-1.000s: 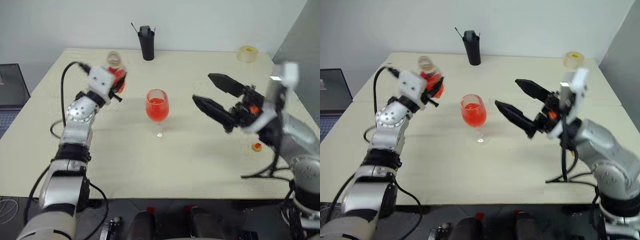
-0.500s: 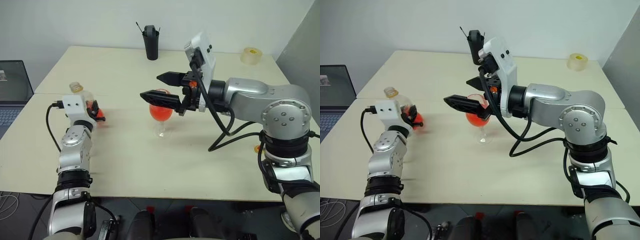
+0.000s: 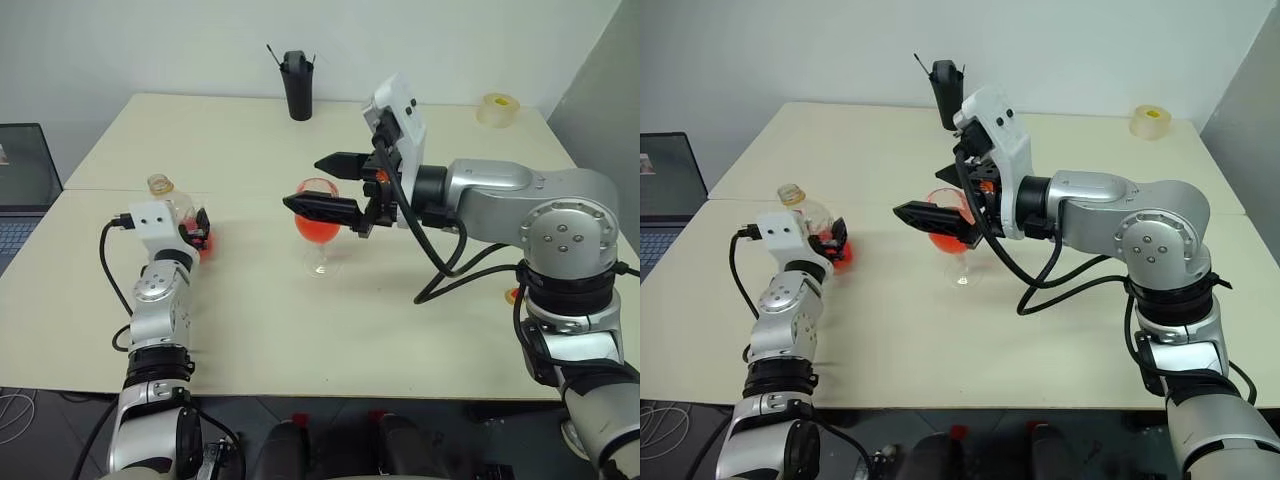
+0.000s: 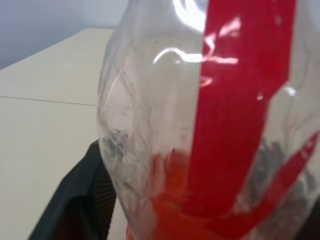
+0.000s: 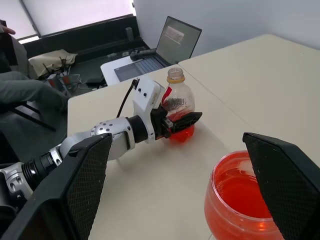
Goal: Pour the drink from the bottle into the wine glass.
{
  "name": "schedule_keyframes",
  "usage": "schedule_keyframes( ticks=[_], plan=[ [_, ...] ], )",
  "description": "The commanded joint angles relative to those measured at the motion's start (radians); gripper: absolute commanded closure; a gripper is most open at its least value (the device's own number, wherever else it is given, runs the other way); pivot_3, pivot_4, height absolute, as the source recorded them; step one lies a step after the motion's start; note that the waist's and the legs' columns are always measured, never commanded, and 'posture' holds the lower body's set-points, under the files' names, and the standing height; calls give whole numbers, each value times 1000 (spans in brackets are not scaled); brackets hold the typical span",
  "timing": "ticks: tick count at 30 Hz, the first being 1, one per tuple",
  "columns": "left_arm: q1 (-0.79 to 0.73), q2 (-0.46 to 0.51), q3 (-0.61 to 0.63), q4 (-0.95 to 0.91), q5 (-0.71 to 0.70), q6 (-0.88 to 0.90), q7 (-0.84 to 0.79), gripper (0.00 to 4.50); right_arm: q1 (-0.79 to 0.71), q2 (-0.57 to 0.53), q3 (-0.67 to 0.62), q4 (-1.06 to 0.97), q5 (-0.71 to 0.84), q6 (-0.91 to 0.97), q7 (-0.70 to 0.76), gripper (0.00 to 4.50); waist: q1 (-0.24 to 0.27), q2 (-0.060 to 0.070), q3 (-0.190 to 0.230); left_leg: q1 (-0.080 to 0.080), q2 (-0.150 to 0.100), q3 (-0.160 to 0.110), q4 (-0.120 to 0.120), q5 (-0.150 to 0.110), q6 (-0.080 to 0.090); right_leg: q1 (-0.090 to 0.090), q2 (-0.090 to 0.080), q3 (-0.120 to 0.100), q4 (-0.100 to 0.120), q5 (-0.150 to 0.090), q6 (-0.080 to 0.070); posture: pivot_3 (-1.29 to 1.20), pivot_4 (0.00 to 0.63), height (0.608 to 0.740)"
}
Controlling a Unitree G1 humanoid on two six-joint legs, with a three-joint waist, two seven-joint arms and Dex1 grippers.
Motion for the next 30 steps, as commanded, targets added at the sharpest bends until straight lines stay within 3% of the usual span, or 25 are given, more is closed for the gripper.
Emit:
schedule_keyframes(
  ticks=[1,6,13,24,27,30],
  plan=[
    [-6,7,2,-11,10,-18,2,15,-14,5,-30,-35,-18,-6,12,0,0,0,0,0,0,0,0,0,0,0,0,0,0,0,0,0,150,740],
    [23,20,-1,-68,5,23,-16,15,-5,10,-31,-46,-35,-7,19,0,0,0,0,0,0,0,0,0,1,0,0,0,0,0,0,0,150,740],
    [188,21,-4,-375,-33,159,-58,15,6,13,-44,-54,-44,-5,35,0,0,0,0,0,1,0,0,0,1,0,0,1,-1,0,0,0,150,740],
    [339,6,26,-644,-40,294,-12,15,11,0,-51,-57,-64,-6,67,0,0,0,0,0,1,0,-1,-1,2,0,0,1,-2,0,0,0,150,740],
    [408,52,27,-772,-116,313,-133,15,14,-23,-65,-56,-64,-2,84,0,0,0,0,0,1,0,-1,-1,2,0,0,1,-2,0,0,0,150,740],
    [398,164,76,-818,-276,375,-328,15,23,-80,-88,-56,-54,6,131,0,4,0,0,0,1,0,-1,-1,2,0,0,1,-4,0,0,0,150,740]
  ],
)
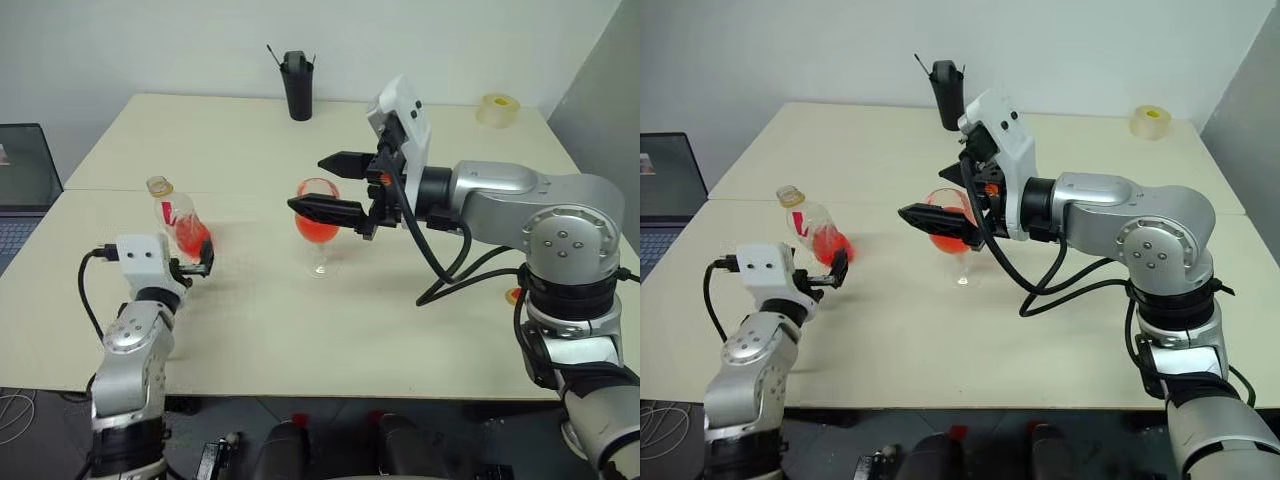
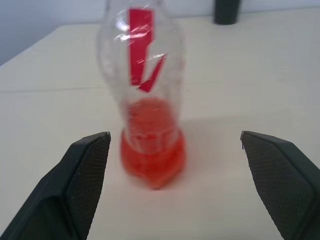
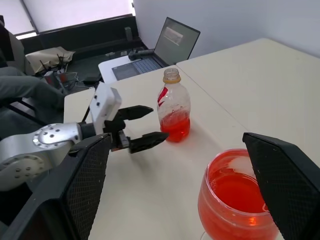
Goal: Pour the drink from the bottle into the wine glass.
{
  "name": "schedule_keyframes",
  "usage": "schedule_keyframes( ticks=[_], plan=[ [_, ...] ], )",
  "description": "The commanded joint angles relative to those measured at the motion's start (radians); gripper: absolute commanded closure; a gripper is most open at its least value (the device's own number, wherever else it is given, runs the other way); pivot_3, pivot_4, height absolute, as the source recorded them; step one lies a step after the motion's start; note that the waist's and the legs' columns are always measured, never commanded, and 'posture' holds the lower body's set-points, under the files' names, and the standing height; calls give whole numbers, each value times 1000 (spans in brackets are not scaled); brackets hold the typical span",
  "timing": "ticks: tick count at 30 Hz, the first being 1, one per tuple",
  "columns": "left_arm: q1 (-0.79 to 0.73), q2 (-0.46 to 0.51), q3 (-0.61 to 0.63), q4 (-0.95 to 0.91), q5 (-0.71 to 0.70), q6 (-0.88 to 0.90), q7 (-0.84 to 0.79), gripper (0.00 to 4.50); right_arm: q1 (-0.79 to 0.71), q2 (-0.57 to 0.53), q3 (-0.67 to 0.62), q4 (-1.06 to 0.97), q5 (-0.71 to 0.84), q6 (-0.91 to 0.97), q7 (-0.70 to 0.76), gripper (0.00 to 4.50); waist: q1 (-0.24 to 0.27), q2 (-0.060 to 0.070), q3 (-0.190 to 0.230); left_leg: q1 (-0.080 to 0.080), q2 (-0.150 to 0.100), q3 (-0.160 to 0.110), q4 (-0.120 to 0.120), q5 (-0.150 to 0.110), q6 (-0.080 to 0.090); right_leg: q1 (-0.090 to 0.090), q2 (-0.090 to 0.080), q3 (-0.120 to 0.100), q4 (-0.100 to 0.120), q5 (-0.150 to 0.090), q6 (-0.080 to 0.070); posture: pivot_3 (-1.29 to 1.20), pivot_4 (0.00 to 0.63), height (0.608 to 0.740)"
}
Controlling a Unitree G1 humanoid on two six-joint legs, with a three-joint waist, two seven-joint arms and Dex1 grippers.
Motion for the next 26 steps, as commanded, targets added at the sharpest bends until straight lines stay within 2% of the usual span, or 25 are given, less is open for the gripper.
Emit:
schedule_keyframes(
  ticks=[1,5,10,14,18,26],
  plan=[
    [-35,135,99,-98,-194,70,-205,15,0,-71,-73,-37,24,13,68,0,2,0,0,0,0,0,0,0,0,0,0,0,-1,0,0,0,150,740],
    [-97,354,188,-93,-388,205,-408,15,9,-237,-178,-59,166,70,241,0,1,2,2,0,-1,0,-1,0,0,1,3,-1,-5,0,0,0,150,740],
    [-127,528,233,-44,-478,228,-642,15,116,-419,-250,20,90,-28,442,0,0,4,3,4,0,0,-3,-1,1,6,4,-1,-10,0,0,0,150,740],
    [-137,645,249,80,-450,209,-786,15,316,-582,-291,57,-2,-149,677,0,1,6,5,6,0,1,-3,-1,1,8,5,-1,-11,0,0,0,150,740],
    [-183,710,201,184,-400,144,-882,15,400,-617,-369,138,-13,-220,771,0,-1,10,7,6,0,3,-4,-1,1,8,5,1,-11,0,0,0,150,740],
    [-299,723,131,245,-422,209,-975,15,448,-629,-441,156,-26,-269,810,0,-1,10,8,7,1,3,-4,-1,2,8,6,1,-11,0,0,0,150,740]
  ],
)
